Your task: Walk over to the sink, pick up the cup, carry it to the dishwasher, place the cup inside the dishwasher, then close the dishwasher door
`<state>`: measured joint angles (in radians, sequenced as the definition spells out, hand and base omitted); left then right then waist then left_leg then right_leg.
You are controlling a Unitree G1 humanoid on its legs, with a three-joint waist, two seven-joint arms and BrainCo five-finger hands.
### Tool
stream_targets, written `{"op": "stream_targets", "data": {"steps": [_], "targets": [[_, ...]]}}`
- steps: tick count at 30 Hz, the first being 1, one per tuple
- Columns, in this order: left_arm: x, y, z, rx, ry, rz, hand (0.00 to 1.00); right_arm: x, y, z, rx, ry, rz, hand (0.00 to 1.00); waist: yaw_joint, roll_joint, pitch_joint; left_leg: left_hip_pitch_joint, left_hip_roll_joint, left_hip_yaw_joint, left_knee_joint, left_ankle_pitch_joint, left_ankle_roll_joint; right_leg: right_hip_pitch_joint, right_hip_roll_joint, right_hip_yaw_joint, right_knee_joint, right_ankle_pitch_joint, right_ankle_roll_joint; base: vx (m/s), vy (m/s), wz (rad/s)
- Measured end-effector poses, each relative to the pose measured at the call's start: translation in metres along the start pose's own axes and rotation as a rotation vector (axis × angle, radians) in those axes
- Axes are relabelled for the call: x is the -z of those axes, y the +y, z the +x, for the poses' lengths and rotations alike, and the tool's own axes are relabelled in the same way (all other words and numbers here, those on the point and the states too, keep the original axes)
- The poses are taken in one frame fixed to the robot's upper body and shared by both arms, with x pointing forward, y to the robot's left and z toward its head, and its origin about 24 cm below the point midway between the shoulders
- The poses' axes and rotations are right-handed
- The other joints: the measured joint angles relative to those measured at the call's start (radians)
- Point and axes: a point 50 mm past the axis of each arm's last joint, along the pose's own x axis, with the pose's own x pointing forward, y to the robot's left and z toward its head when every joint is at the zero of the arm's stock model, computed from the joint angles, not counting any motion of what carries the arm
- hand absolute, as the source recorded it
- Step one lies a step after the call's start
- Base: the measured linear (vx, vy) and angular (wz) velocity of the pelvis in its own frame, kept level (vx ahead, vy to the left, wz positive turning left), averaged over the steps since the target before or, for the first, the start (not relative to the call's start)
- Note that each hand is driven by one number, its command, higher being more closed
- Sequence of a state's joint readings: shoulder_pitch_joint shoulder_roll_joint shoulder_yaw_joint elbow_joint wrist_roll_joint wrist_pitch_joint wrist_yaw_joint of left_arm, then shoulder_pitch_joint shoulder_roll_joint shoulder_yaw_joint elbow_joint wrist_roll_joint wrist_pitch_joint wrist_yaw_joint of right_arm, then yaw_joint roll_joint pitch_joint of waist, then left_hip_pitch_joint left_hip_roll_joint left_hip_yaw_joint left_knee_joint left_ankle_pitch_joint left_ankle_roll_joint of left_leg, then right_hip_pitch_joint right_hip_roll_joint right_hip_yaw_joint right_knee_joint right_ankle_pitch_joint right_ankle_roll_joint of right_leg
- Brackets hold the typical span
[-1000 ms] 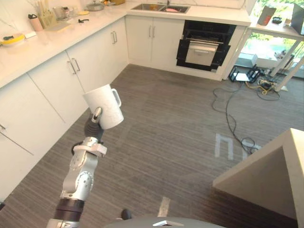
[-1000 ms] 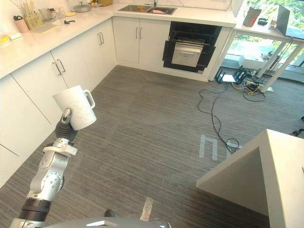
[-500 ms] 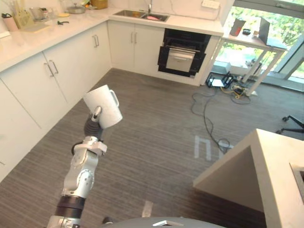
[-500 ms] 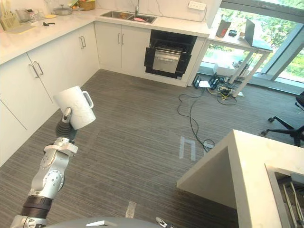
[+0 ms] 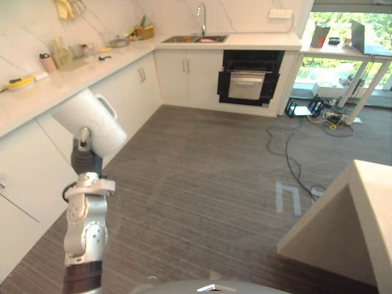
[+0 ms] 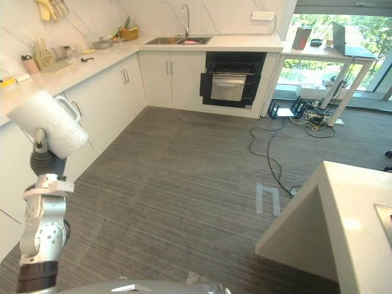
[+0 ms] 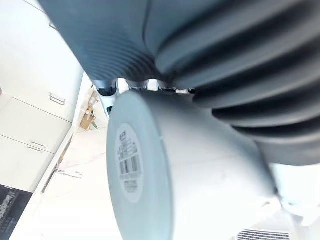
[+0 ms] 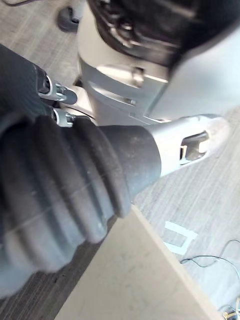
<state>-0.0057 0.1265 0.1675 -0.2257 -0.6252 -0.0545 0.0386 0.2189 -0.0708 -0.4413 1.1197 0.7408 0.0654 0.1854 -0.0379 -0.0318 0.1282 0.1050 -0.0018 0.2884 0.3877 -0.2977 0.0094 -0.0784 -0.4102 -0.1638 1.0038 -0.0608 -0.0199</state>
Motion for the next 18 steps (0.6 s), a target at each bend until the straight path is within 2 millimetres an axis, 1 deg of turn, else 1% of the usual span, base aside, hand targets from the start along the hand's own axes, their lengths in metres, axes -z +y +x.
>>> {"op": "stream_targets", "data": {"steps": [1, 2, 3, 4, 5, 6, 7, 8, 9, 10, 11, 12, 13, 14, 15, 16, 17, 18], "targets": [[0.002, -0.001, 0.000, 0.000, 0.014, 0.001, 1.00, 0.002, 0.001, 0.000, -0.003, -0.009, 0.011, 0.00, -0.003, 0.014, 0.010, 0.041, -0.010, -0.011, -0.076, 0.014, 0.008, -0.041, 0.012, 0.026, 0.052, 0.059, -0.011, 0.28, 0.211, 0.26], [0.003, -0.001, 0.000, -0.012, 0.015, -0.005, 1.00, 0.003, 0.007, 0.001, -0.019, -0.021, 0.018, 0.00, -0.011, 0.018, 0.015, 0.081, -0.002, -0.030, -0.147, 0.039, 0.025, -0.089, 0.066, 0.018, 0.080, -0.004, 0.011, 0.24, 0.130, 0.34], [0.004, -0.002, 0.000, -0.017, 0.012, -0.010, 1.00, 0.006, 0.010, 0.002, -0.030, -0.029, 0.021, 0.00, -0.022, 0.034, 0.024, 0.100, 0.017, -0.066, -0.193, 0.081, 0.025, -0.112, 0.137, -0.017, 0.019, -0.070, 0.027, 0.29, 0.083, 0.31], [0.004, -0.003, 0.001, -0.011, 0.012, -0.010, 1.00, 0.008, 0.012, 0.002, -0.036, -0.032, 0.024, 0.00, -0.023, 0.034, 0.033, 0.114, 0.023, -0.072, -0.208, 0.085, 0.024, -0.118, 0.167, -0.033, -0.040, -0.095, 0.041, 0.18, 0.005, 0.31], [0.006, -0.007, 0.003, 0.006, 0.023, -0.014, 1.00, 0.010, 0.016, 0.003, -0.050, -0.040, 0.029, 0.00, -0.025, 0.023, 0.044, 0.125, 0.030, -0.086, -0.229, 0.083, 0.021, -0.128, 0.217, -0.062, -0.225, -0.107, 0.064, 0.24, -0.026, 0.32], [0.010, -0.011, 0.004, 0.022, 0.037, -0.016, 1.00, 0.012, 0.014, 0.002, -0.043, -0.043, 0.034, 0.00, -0.027, 0.019, 0.047, 0.127, 0.032, -0.097, -0.237, 0.083, 0.020, -0.129, 0.247, -0.069, -0.414, -0.087, 0.078, 0.29, -0.060, 0.43], [0.013, -0.017, 0.005, 0.048, 0.061, -0.015, 1.00, 0.011, 0.010, 0.000, -0.031, -0.053, 0.040, 0.00, -0.025, 0.020, 0.049, 0.128, 0.032, -0.101, -0.242, 0.072, 0.007, -0.130, 0.272, -0.066, -0.698, -0.004, 0.090, 0.32, -0.075, 0.34], [0.015, -0.019, 0.006, 0.060, 0.074, -0.014, 1.00, 0.010, 0.009, 0.000, -0.030, -0.061, 0.043, 0.00, -0.024, 0.020, 0.049, 0.132, 0.029, -0.102, -0.243, 0.067, -0.001, -0.130, 0.275, -0.067, -0.812, 0.042, 0.100, 0.47, -0.130, 0.26], [0.018, -0.022, 0.006, 0.079, 0.113, 0.005, 1.00, 0.004, 0.011, 0.000, -0.043, -0.096, 0.038, 0.00, -0.023, 0.028, 0.069, 0.186, 0.031, -0.103, -0.231, 0.025, -0.035, -0.131, 0.273, -0.067, -0.932, 0.084, 0.092, 0.43, -0.127, 0.11], [0.019, -0.023, 0.006, 0.081, 0.121, 0.009, 1.00, 0.004, 0.011, -0.001, -0.042, -0.101, 0.037, 0.00, -0.024, 0.032, 0.071, 0.200, 0.035, -0.103, -0.229, 0.013, -0.039, -0.129, 0.273, -0.067, -0.928, 0.084, 0.090, 0.59, -0.176, 0.07], [0.020, -0.024, 0.004, 0.093, 0.132, 0.026, 1.00, 0.004, 0.008, -0.003, -0.042, -0.113, 0.035, 0.00, -0.023, 0.034, 0.063, 0.254, 0.041, -0.103, -0.225, -0.038, -0.058, -0.122, 0.274, -0.060, -0.894, 0.072, 0.067, 0.61, -0.193, 0.00], [0.020, -0.026, 0.000, 0.103, 0.128, 0.022, 1.00, 0.000, 0.008, -0.003, -0.049, -0.131, 0.030, 0.00, -0.025, 0.044, 0.048, 0.291, 0.066, -0.102, -0.219, -0.096, -0.065, -0.135, 0.289, -0.048, -0.831, 0.150, 0.024, 0.64, -0.215, 0.08], [0.022, -0.028, -0.001, 0.117, 0.136, 0.018, 1.00, -0.005, 0.008, -0.004, -0.055, -0.152, 0.027, 0.00, -0.031, 0.068, 0.032, 0.299, 0.093, -0.102, -0.219, -0.115, -0.072, -0.147, 0.313, -0.051, -0.791, 0.166, 0.023, 0.68, -0.249, 0.22], [0.027, -0.032, -0.006, 0.150, 0.158, 0.012, 1.00, -0.013, 0.010, -0.005, -0.072, -0.197, 0.018, 0.00, -0.040, 0.114, -0.007, 0.301, 0.131, -0.102, -0.205, -0.117, -0.073, -0.175, 0.350, -0.051, -0.727, 0.163, 0.019, 0.68, -0.285, 0.18], [0.030, -0.033, -0.008, 0.161, 0.168, 0.007, 1.00, -0.019, 0.018, -0.004, -0.095, -0.226, 0.014, 0.00, -0.043, 0.133, -0.003, 0.271, 0.153, -0.099, -0.103, -0.088, -0.062, -0.177, 0.367, -0.060, -0.687, 0.121, 0.004, 0.89, -0.443, 0.08], [0.038, -0.038, -0.014, 0.166, 0.193, -0.001, 1.00, -0.033, 0.026, -0.005, -0.135, -0.287, 0.002, 0.00, -0.047, 0.146, 0.010, 0.157, 0.201, -0.106, 0.188, 0.004, -0.043, -0.127, 0.381, -0.069, -0.686, 0.063, -0.006, 0.61, -0.339, -0.04], [0.040, -0.041, -0.016, 0.174, 0.199, -0.009, 1.00, -0.036, 0.029, -0.006, -0.147, -0.302, -0.003, 0.00, -0.047, 0.146, 0.019, 0.110, 0.226, -0.118, 0.303, 0.084, -0.047, -0.095, 0.390, -0.069, -0.689, 0.040, -0.009, 0.59, -0.301, 0.02], [0.043, -0.045, -0.018, 0.181, 0.207, -0.027, 1.00, -0.038, 0.034, -0.007, -0.170, -0.319, -0.030, 0.00, -0.045, 0.145, 0.031, 0.042, 0.273, -0.123, 0.467, 0.263, -0.054, -0.035, 0.410, -0.064, -0.705, 0.006, -0.021, 0.50, -0.147, -0.02]]}}
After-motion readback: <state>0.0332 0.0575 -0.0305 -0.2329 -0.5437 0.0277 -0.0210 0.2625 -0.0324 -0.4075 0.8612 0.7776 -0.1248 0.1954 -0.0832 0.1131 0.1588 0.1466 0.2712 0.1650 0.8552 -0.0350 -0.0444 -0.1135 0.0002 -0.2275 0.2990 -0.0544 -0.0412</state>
